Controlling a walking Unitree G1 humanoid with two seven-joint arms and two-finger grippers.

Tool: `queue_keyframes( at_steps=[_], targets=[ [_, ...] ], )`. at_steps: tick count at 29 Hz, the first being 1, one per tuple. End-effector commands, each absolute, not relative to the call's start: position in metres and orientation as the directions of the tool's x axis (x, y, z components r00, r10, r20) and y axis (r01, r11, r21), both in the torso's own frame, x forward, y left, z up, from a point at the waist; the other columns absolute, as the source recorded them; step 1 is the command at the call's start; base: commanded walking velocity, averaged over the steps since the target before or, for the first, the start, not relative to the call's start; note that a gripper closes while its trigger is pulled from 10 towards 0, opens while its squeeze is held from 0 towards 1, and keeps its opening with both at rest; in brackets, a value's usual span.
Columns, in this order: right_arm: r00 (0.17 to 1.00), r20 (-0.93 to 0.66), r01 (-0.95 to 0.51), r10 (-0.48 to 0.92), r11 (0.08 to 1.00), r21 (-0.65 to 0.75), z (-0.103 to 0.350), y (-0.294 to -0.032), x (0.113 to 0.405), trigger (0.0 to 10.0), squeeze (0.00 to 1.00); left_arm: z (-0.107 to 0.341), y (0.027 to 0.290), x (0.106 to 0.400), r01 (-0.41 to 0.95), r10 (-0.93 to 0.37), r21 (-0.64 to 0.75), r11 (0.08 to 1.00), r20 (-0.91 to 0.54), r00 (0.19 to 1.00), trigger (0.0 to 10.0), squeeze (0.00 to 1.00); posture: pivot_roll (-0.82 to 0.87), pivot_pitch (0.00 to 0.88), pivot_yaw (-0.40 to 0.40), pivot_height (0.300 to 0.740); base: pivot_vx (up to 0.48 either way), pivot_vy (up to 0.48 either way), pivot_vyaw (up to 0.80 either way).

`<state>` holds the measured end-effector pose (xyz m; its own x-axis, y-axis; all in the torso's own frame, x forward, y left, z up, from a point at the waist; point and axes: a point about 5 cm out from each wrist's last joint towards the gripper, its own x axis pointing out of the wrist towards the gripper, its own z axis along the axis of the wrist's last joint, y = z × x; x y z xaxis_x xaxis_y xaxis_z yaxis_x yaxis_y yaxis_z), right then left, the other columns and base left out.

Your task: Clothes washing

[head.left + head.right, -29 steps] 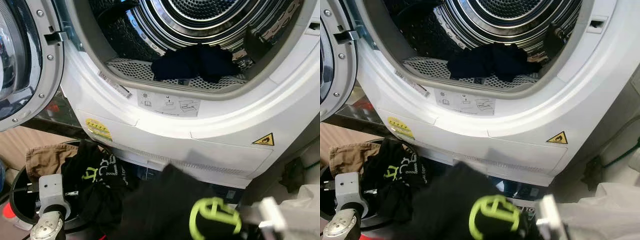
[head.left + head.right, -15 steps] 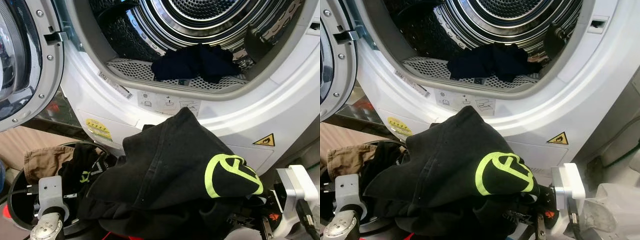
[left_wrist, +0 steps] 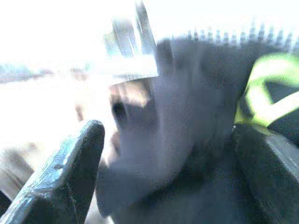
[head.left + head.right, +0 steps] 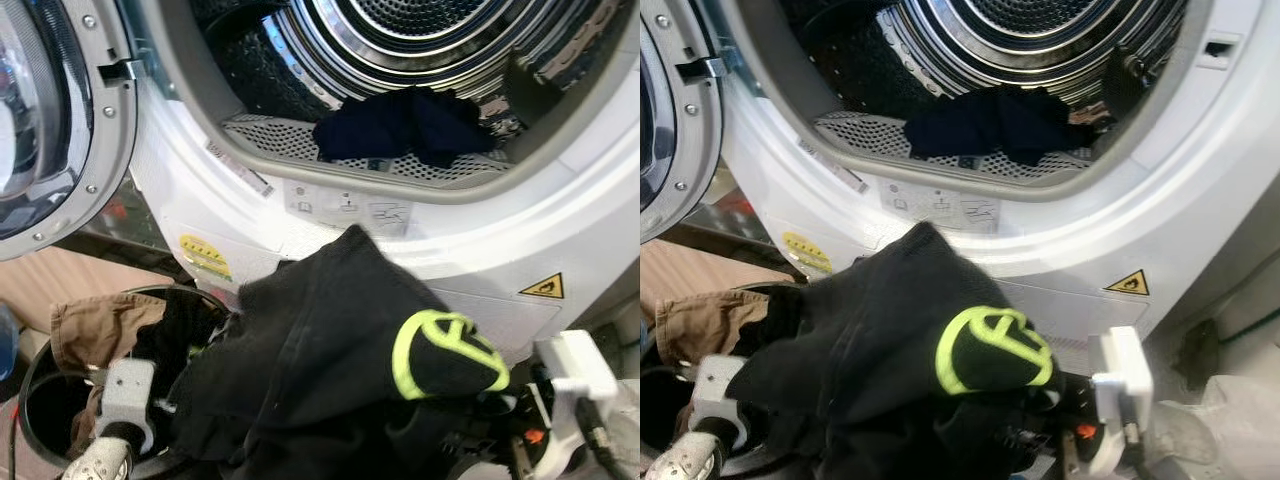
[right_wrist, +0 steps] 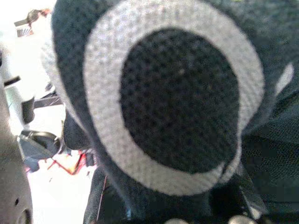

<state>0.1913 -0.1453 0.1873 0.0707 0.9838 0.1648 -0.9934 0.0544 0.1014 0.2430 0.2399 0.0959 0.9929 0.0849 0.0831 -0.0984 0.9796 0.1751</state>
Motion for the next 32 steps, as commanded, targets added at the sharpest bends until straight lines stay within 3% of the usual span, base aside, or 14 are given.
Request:
queue_keyframes(
  at_steps=[1,8,10,13,18,23,29,31,32],
  targets=[
    [0.027,0.187,-0.998,0.982,0.015,0.066,0.193,-0.141,0.186,0.0,0.0,0.113,0.237,0.243,-0.082,0.045,0.21,0.974,0.175,0.984,10.0,0.0,-0.01,0.081,0.027,0.74,0.0,0.0,0.0],
    [0.014,0.196,-0.998,0.98,0.0,0.067,0.191,-0.137,0.187,0.0,0.0,0.109,0.223,0.234,0.058,-0.087,0.177,0.982,0.159,0.983,10.0,0.0,0.0,0.072,0.026,0.74,0.0,0.0,0.0],
    [0.013,0.195,-0.998,0.981,0.0,0.067,0.19,-0.138,0.188,0.0,0.0,0.106,0.213,0.232,0.177,-0.193,0.139,0.974,0.107,0.975,10.0,0.0,0.0,0.072,0.023,0.74,0.0,0.0,0.0],
    [0.008,0.193,-0.998,0.981,-0.006,0.068,0.19,-0.138,0.189,0.0,0.0,0.104,0.193,0.23,0.401,-0.409,0.177,0.899,0.008,0.913,10.0,0.0,0.01,0.068,0.021,0.74,0.0,0.0,0.0],
    [0.007,0.188,-0.997,0.982,-0.006,0.072,0.186,-0.137,0.19,0.0,0.0,0.098,0.165,0.213,0.638,-0.635,0.282,0.716,-0.116,0.764,10.0,0.0,0.0,0.065,0.028,0.74,0.0,0.0,0.0],
    [0.014,0.176,-0.997,0.984,0.0,0.079,0.184,-0.138,0.189,0.0,0.0,0.084,0.173,0.189,0.672,-0.643,0.259,0.694,-0.196,0.74,10.0,0.0,-0.01,0.074,0.029,0.74,0.0,0.0,0.0],
    [0.037,0.153,-0.995,0.988,0.022,0.094,0.178,-0.143,0.193,0.0,0.0,0.086,0.203,0.161,0.674,-0.612,0.317,0.668,-0.282,0.739,10.0,0.0,0.02,0.094,0.026,0.74,0.0,0.0,0.0],
    [0.042,0.153,-0.995,0.987,0.027,0.096,0.177,-0.144,0.195,0.0,0.0,0.092,0.208,0.159,0.667,-0.603,0.358,0.654,-0.285,0.745,10.0,0.0,0.03,0.095,0.024,0.74,0.0,0.0,0.0],
    [0.04,0.155,-0.995,0.987,0.025,0.096,0.177,-0.144,0.197,0.0,0.0,0.102,0.211,0.164,0.595,-0.561,0.424,0.682,-0.217,0.799,10.0,0.0,0.04,0.096,0.025,0.74,0.0,0.0,0.0]
  ],
)
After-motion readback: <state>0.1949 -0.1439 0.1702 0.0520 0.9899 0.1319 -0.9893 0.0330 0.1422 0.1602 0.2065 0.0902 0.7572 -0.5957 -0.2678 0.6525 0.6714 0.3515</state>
